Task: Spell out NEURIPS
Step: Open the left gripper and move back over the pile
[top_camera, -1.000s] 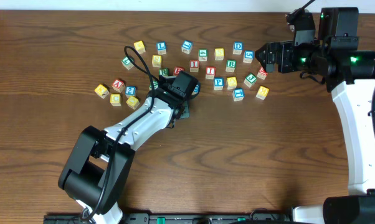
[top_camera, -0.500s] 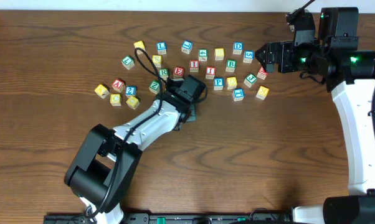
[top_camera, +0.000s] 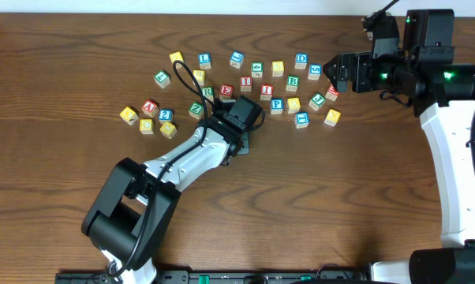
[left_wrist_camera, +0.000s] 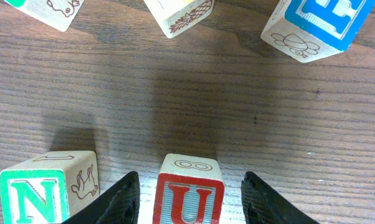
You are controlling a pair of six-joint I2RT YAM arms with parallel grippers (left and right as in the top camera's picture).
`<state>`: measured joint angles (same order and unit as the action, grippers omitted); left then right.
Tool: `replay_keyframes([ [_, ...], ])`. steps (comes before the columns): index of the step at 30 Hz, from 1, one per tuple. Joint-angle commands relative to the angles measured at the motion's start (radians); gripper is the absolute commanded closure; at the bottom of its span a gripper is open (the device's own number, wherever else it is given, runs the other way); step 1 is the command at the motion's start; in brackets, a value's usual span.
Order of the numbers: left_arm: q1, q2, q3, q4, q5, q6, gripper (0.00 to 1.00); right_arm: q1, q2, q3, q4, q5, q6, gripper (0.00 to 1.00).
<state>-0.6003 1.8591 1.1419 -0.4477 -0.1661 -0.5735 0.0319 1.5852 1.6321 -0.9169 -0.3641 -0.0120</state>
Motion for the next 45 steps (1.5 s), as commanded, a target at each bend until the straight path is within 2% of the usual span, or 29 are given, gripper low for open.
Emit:
replay_keyframes([
  [1, 0.007, 0.007, 0.019, -0.007, 0.010, 0.055, 0.45, -0.004, 0.005, -0.004, -0.001, -0.008, -0.011, 0.01],
  [7, 0.072, 0.004, 0.244, -0.170, 0.111, 0.175, 0.43, -0.004, 0.005, -0.004, -0.001, -0.008, -0.012, 0.01],
  [11, 0.118, 0.004, 0.416, -0.258, 0.114, 0.262, 0.43, -0.004, 0.005, -0.004, -0.001, -0.008, -0.012, 0.01],
  [17, 0.180, 0.042, 0.602, -0.261, 0.113, 0.318, 0.36, -0.004, 0.005, -0.004, -0.001, -0.008, -0.012, 0.01],
  [22, 0.218, 0.164, 0.708, -0.271, 0.115, 0.381, 0.33, -0.004, 0.005, -0.004, -0.001, -0.008, -0.011, 0.01],
  [28, 0.224, 0.262, 0.733, -0.254, 0.145, 0.484, 0.33, -0.004, 0.005, -0.004, -0.001, -0.008, -0.012, 0.01],
  [45, 0.222, 0.389, 0.732, -0.211, 0.159, 0.585, 0.33, -0.004, 0.005, -0.004, -0.001, -0.008, -0.012, 0.01],
])
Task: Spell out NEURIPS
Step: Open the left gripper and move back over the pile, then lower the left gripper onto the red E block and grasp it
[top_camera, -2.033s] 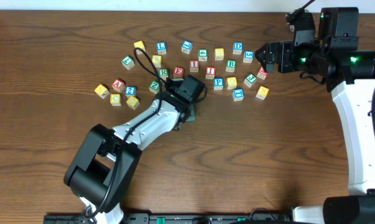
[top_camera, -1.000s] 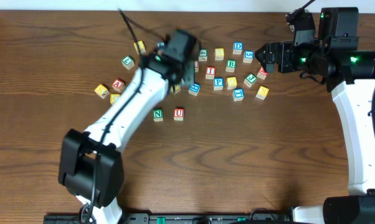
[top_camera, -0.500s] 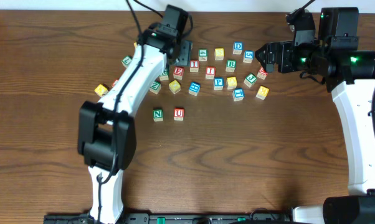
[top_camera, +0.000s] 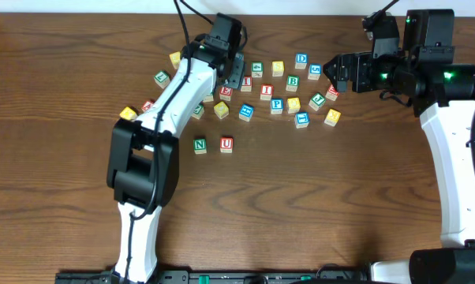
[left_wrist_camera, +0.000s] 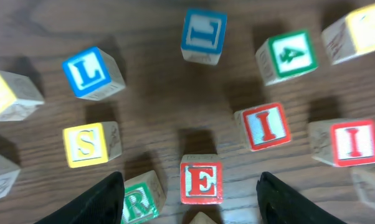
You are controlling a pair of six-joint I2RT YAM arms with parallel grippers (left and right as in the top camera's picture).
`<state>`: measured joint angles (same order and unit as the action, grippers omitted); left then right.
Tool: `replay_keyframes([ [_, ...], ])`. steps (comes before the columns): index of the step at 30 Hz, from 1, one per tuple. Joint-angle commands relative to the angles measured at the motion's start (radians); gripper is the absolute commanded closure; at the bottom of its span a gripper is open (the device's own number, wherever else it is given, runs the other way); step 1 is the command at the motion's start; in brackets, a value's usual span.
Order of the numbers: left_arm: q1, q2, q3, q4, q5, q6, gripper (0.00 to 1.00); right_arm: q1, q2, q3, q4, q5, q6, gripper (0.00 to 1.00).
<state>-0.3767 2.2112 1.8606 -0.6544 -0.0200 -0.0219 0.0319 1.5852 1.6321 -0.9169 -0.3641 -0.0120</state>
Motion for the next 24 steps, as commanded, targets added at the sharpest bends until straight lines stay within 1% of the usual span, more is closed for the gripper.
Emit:
replay_keyframes([
  [1, -0.001, 0.043, 0.011, -0.003, 0.013, 0.034, 0.33, -0.004, 0.005, -0.004, -0.001, -0.008, -0.011, 0.01],
  [13, -0.002, 0.118, 0.008, -0.003, 0.013, 0.037, 0.36, -0.004, 0.005, -0.004, -0.001, -0.008, -0.012, 0.01],
  [16, -0.002, 0.122, 0.008, -0.003, 0.013, 0.036, 0.43, -0.004, 0.005, -0.004, -0.001, -0.008, -0.012, 0.01],
  [22, -0.002, 0.122, 0.002, -0.003, 0.013, 0.036, 0.47, -0.004, 0.005, -0.004, -0.001, -0.008, -0.012, 0.01],
  [24, -0.002, 0.122, 0.000, -0.003, 0.013, 0.028, 0.51, -0.004, 0.005, -0.004, -0.001, -0.008, -0.012, 0.01],
])
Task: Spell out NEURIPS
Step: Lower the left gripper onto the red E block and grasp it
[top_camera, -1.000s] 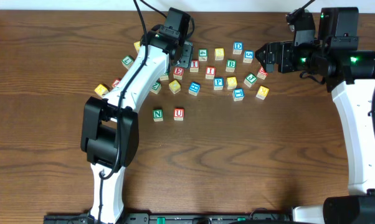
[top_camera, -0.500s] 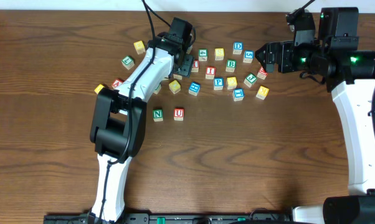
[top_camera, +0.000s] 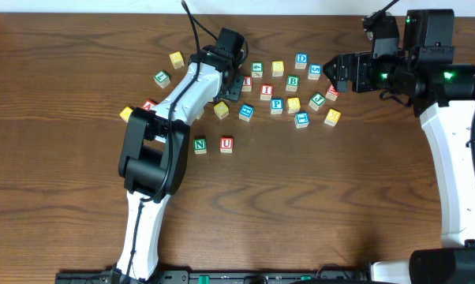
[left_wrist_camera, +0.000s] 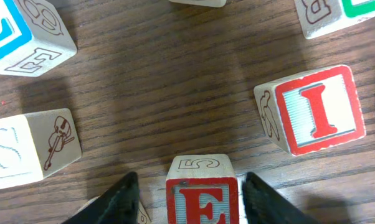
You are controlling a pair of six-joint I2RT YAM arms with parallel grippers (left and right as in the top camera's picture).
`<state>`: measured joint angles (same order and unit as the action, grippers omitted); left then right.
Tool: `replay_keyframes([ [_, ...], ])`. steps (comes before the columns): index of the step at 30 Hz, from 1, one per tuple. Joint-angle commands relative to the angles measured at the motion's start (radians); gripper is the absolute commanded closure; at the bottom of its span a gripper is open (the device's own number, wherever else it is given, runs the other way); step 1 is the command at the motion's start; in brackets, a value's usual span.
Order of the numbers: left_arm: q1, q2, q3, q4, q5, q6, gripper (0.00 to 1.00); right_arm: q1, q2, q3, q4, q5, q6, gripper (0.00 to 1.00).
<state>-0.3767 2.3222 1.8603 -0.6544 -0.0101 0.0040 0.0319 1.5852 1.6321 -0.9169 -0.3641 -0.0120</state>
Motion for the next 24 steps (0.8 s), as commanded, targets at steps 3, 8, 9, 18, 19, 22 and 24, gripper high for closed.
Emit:
replay_keyframes([
  [3, -0.002, 0.011, 0.000, -0.003, 0.003, -0.005, 0.56, -0.004, 0.005, -0.004, -0.001, -0.008, -0.012, 0.01],
  [8, -0.002, 0.011, 0.000, -0.003, 0.003, -0.005, 0.62, -0.004, 0.005, -0.004, -0.001, -0.008, -0.011, 0.01],
  [9, -0.002, 0.011, 0.000, -0.003, 0.003, -0.006, 0.62, -0.004, 0.005, -0.004, -0.001, -0.008, -0.012, 0.01],
  [18, -0.013, 0.011, -0.008, -0.022, 0.002, -0.050, 0.63, -0.004, 0.005, -0.004, -0.001, -0.008, -0.012, 0.01],
  [19, -0.014, 0.011, -0.009, -0.021, 0.003, -0.050, 0.63, -0.004, 0.005, -0.004, -0.001, -0.008, -0.011, 0.01],
  [22, -0.013, 0.011, -0.009, -0.017, 0.002, -0.050, 0.63, -0.004, 0.005, -0.004, -0.001, -0.008, -0.012, 0.01],
  [24, -0.013, 0.011, -0.009, -0.017, -0.001, -0.050, 0.64, -0.004, 0.005, -0.004, -0.001, -0.008, -0.011, 0.01],
])
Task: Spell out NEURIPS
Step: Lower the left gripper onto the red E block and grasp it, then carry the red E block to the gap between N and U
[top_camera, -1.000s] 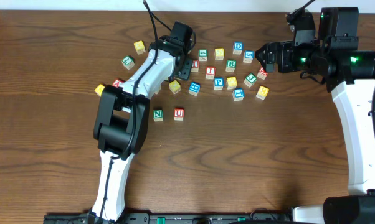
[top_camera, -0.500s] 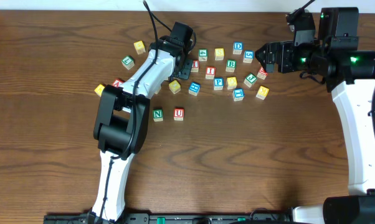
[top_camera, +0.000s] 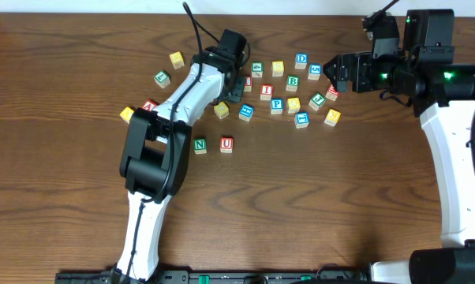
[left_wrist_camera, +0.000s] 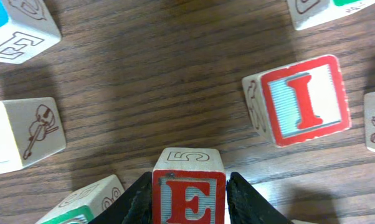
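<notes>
In the left wrist view a red letter E block (left_wrist_camera: 189,193) stands on the wood, and my left gripper (left_wrist_camera: 189,204) is shut on it, one black finger against each side. Overhead, that gripper (top_camera: 229,84) is down in the cluster of blocks at the back and hides the E. A green N block (top_camera: 200,145) and a red U block (top_camera: 226,144) stand side by side nearer the front. A red I block (left_wrist_camera: 303,99) lies just right of the E, and a blue P block (top_camera: 276,104) sits in the cluster. My right gripper (top_camera: 337,73) hovers open at the cluster's right end.
Several loose letter blocks crowd the E: a green-faced one (left_wrist_camera: 81,202) at its left, a pale one showing a violin (left_wrist_camera: 25,134), a blue one (left_wrist_camera: 13,28). More blocks spread left to a yellow block (top_camera: 128,115) and right to another yellow block (top_camera: 332,117).
The left fingers stood apart on either side of the E block; now they press against it. The view has shifted slightly closer. The right arm is unchanged.
My left gripper was open around the U block beside the N, in front of the cluster. Then it was up over the cluster, with N and U left standing together. Then it was low with open fingers straddling the E, and now it is shut on it.
</notes>
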You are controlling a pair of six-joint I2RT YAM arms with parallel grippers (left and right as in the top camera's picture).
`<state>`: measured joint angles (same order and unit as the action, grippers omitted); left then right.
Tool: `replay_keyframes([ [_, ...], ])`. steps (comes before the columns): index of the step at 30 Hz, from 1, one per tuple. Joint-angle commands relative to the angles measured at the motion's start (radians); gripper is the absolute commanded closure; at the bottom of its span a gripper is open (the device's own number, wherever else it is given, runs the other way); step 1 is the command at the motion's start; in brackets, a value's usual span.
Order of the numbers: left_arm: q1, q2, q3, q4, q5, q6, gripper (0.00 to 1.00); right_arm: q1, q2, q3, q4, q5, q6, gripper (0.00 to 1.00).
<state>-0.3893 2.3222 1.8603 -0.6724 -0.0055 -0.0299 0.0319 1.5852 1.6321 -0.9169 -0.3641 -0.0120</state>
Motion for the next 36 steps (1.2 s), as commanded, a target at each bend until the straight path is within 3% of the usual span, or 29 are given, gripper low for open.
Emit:
replay_keyframes([
  [1, -0.001, 0.011, -0.009, 0.000, -0.005, -0.016, 0.65, -0.004, 0.005, -0.004, -0.001, -0.008, -0.012, 0.01],
  [13, -0.001, -0.024, -0.001, -0.004, -0.006, -0.038, 0.69, -0.004, 0.005, -0.004, -0.001, -0.008, -0.012, 0.01],
  [25, -0.001, -0.261, -0.001, -0.042, -0.048, -0.122, 0.69, -0.004, 0.005, -0.004, -0.001, -0.008, -0.012, 0.01],
  [36, -0.005, -0.445, -0.002, -0.452, -0.048, -0.356, 0.70, -0.004, 0.005, -0.004, -0.001, -0.008, -0.011, 0.01],
])
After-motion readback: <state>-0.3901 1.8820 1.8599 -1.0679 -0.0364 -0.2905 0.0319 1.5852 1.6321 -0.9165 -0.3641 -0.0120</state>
